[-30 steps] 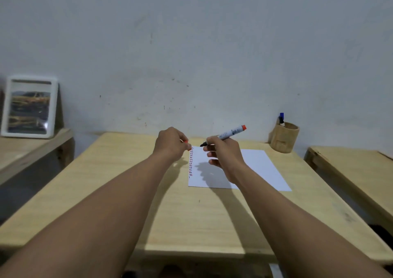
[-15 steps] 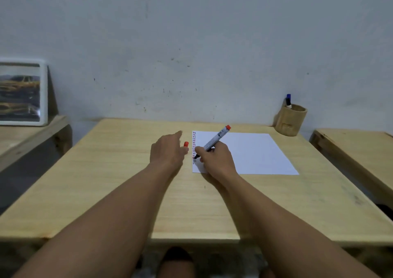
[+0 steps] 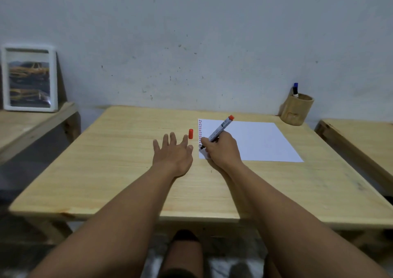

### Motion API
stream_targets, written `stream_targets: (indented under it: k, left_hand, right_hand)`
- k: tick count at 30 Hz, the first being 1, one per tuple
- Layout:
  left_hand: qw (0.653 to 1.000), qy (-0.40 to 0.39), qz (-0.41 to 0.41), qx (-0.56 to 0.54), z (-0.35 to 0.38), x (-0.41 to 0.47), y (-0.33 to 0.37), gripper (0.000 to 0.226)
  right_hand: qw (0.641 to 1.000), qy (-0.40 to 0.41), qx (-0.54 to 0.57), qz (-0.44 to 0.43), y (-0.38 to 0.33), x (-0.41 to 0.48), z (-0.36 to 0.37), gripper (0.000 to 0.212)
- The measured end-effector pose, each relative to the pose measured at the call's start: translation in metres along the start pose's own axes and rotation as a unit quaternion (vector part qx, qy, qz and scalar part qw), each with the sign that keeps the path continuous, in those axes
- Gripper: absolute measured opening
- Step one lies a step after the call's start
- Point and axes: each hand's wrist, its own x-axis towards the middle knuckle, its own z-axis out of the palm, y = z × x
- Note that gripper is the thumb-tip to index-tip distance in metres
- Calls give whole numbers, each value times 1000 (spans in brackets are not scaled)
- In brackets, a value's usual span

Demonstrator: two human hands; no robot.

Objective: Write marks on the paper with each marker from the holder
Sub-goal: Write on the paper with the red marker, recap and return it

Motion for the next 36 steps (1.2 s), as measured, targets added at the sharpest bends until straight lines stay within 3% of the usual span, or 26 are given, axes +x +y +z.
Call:
stream_targets:
  k: [17, 19, 24, 29, 33, 36]
  left_hand:
    - [1000, -1, -4, -2, 2, -2, 0, 59]
    - [1000, 13, -11, -21, 2, -2, 1, 58]
    - [980, 150, -44, -123, -12, 10, 8, 49]
    - [978, 130, 21, -163, -27, 33, 14, 49]
    - [983, 124, 35, -132, -30, 44, 15, 21]
    - [958, 151, 1, -242, -37, 45, 21, 16]
  right_hand:
    - [1000, -11, -17, 2, 2, 3, 1, 26]
    - [1000, 2, 7, 14, 1, 3, 0, 26]
    - [988, 28, 131, 77, -1, 11, -5, 28]
    - [968, 28, 229, 96, -2, 19, -19, 13]
    - [946, 21, 301, 120, -11, 23, -37, 14]
    - [941, 29, 314, 120, -14, 25, -47, 17]
